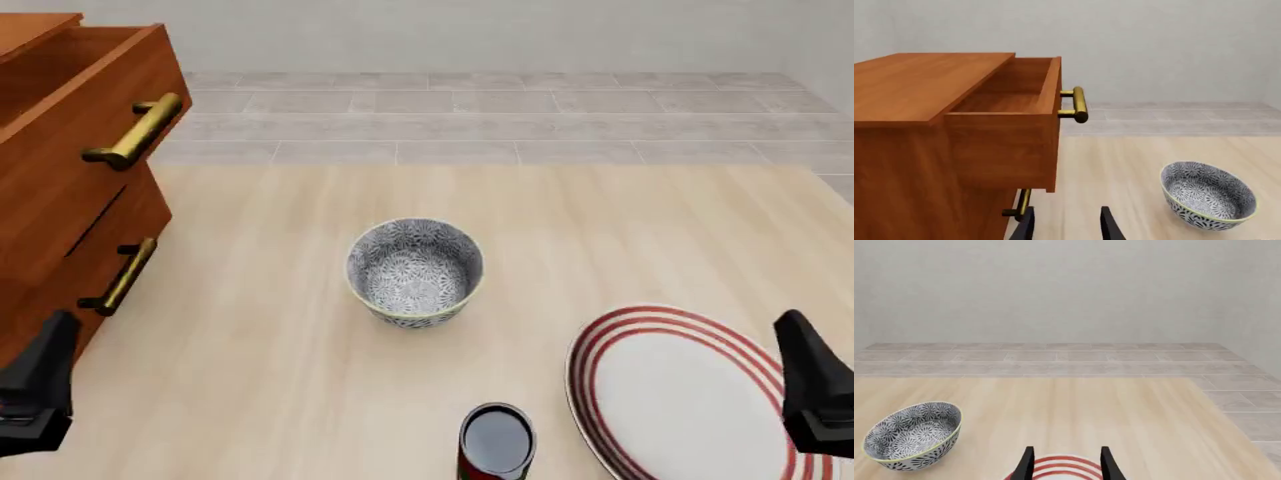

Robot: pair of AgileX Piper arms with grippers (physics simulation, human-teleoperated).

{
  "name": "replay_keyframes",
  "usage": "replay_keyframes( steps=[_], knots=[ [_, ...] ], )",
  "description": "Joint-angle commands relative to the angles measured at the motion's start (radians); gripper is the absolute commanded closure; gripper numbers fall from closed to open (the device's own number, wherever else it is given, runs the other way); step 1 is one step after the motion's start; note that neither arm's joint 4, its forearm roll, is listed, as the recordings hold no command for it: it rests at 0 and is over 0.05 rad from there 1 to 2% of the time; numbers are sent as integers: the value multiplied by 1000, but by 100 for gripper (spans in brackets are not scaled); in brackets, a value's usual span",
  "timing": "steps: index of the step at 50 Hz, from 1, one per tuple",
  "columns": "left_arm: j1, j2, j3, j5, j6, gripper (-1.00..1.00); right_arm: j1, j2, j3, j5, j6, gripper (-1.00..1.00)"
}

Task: Put the bowl on top of the cabinet.

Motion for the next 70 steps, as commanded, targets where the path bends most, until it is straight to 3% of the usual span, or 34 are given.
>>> replay_keyframes(
  steps=[1,18,22,38,45,58,70],
  knots=[
    [0,59,0,-39,2,-100,0,5,-3,-1,0,-100],
    [-2,171,0,-118,11,-100,0,5,-3,-1,0,-100],
    [-46,260,0,-181,0,-100,0,5,-3,-1,0,-100],
    [-159,378,-4,-274,15,-100,0,5,-3,-1,0,-100],
    [-233,523,-16,-389,12,-100,0,5,-3,-1,0,-100],
    [-304,612,-54,-427,43,-100,0,5,-3,-1,0,-100],
    [-359,691,-151,-389,36,-100,0,5,-3,-1,0,-100]
  ],
)
